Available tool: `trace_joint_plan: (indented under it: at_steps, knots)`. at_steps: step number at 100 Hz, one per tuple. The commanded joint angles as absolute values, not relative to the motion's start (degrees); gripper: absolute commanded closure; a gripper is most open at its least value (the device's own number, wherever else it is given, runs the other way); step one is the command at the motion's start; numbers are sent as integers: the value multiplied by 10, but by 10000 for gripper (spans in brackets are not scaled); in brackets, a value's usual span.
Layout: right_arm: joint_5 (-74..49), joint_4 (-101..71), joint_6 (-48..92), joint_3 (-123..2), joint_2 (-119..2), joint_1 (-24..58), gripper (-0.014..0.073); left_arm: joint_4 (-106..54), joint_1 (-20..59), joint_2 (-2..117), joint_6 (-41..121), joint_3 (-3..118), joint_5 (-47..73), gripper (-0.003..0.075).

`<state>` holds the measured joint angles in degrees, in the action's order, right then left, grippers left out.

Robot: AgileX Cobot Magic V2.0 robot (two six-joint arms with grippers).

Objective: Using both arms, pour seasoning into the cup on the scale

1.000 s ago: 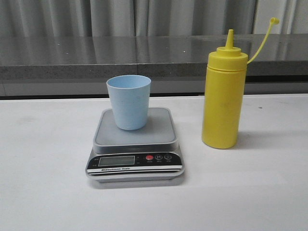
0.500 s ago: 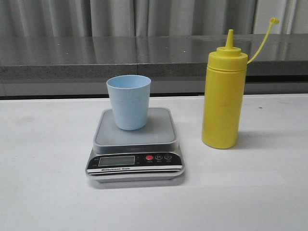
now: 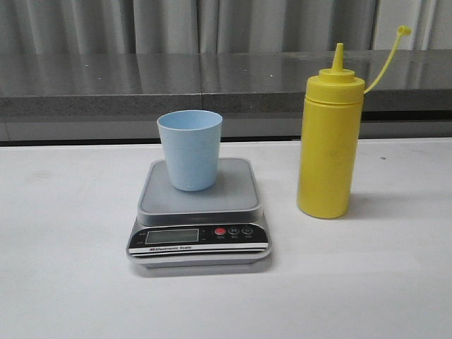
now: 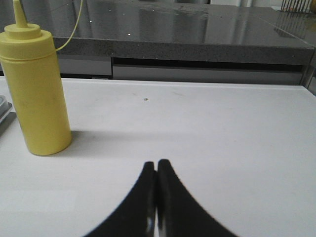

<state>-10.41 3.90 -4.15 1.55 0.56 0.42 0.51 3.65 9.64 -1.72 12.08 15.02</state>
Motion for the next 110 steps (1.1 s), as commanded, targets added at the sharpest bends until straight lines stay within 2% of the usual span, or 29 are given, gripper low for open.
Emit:
trace_joint_plan:
  at_steps: [1,31,78,110]
  knots:
    - [-57,40,-38,3,17,1,662,15,36,77,-22,109,92,740]
    - [-57,40,-38,3,17,1,662,52,36,-21,-22,38,83,740]
    - [-57,40,-38,3,17,1,662,54,-12,-19,-25,-11,10,740]
    - [-57,40,-38,3,17,1,662,54,-12,-19,-25,-24,-6,740]
